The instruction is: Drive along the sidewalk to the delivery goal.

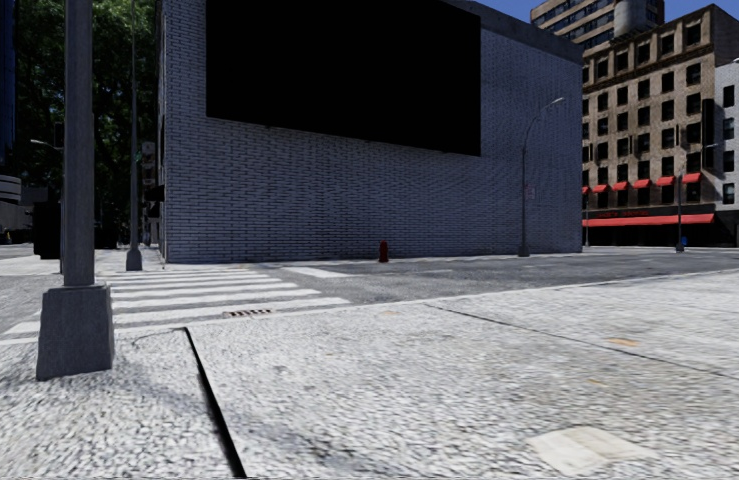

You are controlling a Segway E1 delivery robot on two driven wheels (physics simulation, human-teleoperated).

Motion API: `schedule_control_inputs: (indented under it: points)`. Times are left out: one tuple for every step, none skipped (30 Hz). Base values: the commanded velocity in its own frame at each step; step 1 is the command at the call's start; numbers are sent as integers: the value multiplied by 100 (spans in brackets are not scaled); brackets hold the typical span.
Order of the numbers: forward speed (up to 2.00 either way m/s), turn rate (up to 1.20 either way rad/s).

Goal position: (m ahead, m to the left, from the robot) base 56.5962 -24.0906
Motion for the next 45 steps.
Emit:
schedule_control_inputs:
  points:
    - [199, 15]
    - [199, 15]
    - [199, 15]
    - [199, 16]
    - [199, 21]
    - [199, 21]
    - [199, 28]
    - [198, 32]
    - [198, 36]
    - [198, 36]
    - [198, 38]
    - [198, 39]
    - [198, 40]
    - [198, 40]
    - [198, 41]
    - [198, 41]
    - [198, 41]
    - [198, 41]
    - [198, 41]
    - [198, 41]
    - [198, 42]
    - [198, 42]
    - [198, 42]
    - [198, 45]
    - [198, 45]
    - [198, 47]
    - [198, 50]
    - [198, 52]
    - [198, 52]
    - [198, 54]
    - [198, 55]
    - [198, 55]
    - [198, 55]
    - [198, 55]
    - [198, 55]
    - [198, 55]
    - [198, 55]
    - [198, 55]
    - [198, 55]
    - [198, 55]
    - [198, 55]
    - [198, 55]
    - [198, 55]
    - [198, 55]
    - [198, 55]
